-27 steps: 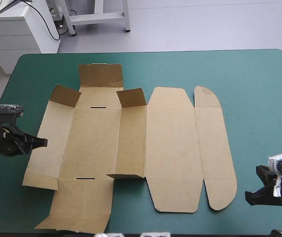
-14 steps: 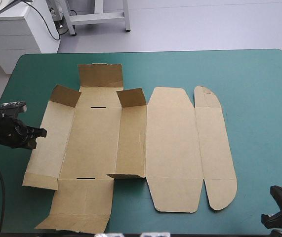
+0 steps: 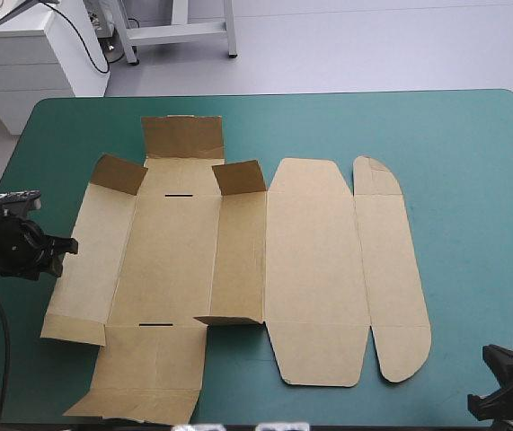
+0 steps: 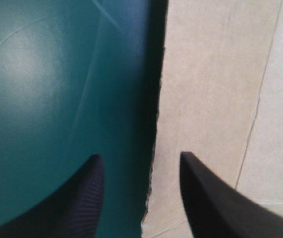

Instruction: Fold the box

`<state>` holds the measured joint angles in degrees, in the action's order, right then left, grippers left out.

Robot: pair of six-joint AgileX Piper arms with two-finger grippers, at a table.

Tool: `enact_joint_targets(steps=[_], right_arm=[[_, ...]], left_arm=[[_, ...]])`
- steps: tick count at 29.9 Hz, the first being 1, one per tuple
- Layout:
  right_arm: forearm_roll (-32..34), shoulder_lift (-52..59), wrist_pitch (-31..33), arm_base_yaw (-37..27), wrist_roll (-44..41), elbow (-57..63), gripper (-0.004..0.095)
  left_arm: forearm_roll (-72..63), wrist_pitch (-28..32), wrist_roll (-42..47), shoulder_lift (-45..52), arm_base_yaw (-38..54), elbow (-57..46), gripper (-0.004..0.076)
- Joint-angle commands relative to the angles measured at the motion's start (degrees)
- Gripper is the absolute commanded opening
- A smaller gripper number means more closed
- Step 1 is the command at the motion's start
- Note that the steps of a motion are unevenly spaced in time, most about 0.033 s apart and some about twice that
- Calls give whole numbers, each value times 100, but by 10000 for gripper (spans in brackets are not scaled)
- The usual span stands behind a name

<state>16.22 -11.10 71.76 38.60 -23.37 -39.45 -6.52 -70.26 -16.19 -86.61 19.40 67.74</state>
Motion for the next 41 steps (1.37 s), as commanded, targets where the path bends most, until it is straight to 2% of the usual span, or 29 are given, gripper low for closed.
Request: enact_joint_targets(steps=[1,12,17,21,25,31,37,41], right_arm=[[113,-93,-40,-23,24,-115,-2],[113,-93,-49,-23,0,-115,-2],[113,-93,-49,-23,1,-115,-2],[113,-93,-77,-23,-12,-115,-2],[113,-93,-77,-23,-12,-115,-2],[113,-93,-46,-23,-12,-115,-2],[113,-93,-46,-23,-12,-115,-2],[113,-93,-46,-23,-12,-115,-2]], left_arm=[[-84,-112,188,25,5,177,498],[-1769,-401,-150,-564,4,177,472],[-1920,-401,-150,-635,-72,54,470],[-1997,-401,-162,-635,-203,-239,436],[-2012,-413,-162,-586,-230,-335,345],[-2010,-413,-383,-415,-230,-335,-6],[-1987,-413,-532,-321,-296,-217,-8],[-1591,-413,-565,-321,-792,338,-8]])
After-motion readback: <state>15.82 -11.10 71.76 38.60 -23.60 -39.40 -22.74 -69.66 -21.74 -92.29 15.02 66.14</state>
